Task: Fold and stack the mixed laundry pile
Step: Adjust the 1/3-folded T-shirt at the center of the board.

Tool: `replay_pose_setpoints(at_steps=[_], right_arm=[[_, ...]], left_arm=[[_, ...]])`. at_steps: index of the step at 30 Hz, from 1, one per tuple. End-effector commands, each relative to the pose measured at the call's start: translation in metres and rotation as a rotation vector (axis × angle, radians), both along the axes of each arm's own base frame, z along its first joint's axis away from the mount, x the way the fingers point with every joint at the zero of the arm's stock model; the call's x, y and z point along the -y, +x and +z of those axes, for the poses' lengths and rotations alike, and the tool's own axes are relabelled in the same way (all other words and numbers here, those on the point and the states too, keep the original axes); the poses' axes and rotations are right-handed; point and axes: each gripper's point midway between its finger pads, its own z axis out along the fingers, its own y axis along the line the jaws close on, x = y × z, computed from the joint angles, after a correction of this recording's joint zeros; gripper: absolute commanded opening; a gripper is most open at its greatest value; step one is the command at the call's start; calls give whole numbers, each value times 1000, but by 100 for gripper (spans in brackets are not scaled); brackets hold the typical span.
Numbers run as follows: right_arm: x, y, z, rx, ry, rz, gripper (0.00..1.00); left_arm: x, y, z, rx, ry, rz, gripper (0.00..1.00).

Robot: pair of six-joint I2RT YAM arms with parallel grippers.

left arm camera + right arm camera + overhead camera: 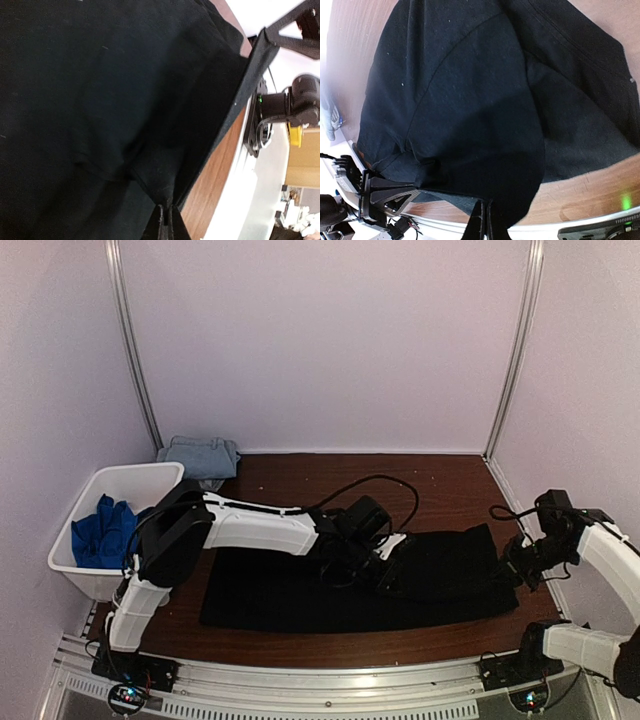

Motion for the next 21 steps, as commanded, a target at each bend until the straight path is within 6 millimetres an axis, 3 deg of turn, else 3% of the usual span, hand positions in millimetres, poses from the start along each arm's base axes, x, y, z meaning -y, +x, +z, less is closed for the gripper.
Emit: replay_pose_setpoints(at_steps=[1, 3, 5, 8, 12, 14, 16, 17, 21], right_arm=[[7, 36, -2, 67, -12, -22, 0], [11, 52, 0, 88, -36, -24, 0], [16, 66, -2, 98, -65, -10, 0], [20, 77, -13, 77, -98, 35, 0], [31, 82, -25, 37, -153, 75, 1], [33, 88, -19, 49, -152, 84, 14], [35, 99, -5, 88, -159, 94, 40], [38, 104, 2, 111, -179, 100, 47], [53, 131, 22, 222, -271, 119, 49]], left_arm=[[6, 16, 1, -49, -35, 29, 10], [4, 26, -2, -84, -35, 59, 19], [2, 36, 0, -107, -51, 86, 22], [-6, 53, 17, -56, -78, 124, 25], [-32, 84, 42, 61, -53, 203, 27], [-50, 99, 50, 73, -36, 235, 28], [-72, 113, 54, 84, -4, 281, 29], [-86, 122, 55, 98, 19, 311, 30], [-147, 149, 52, 145, 134, 424, 32]])
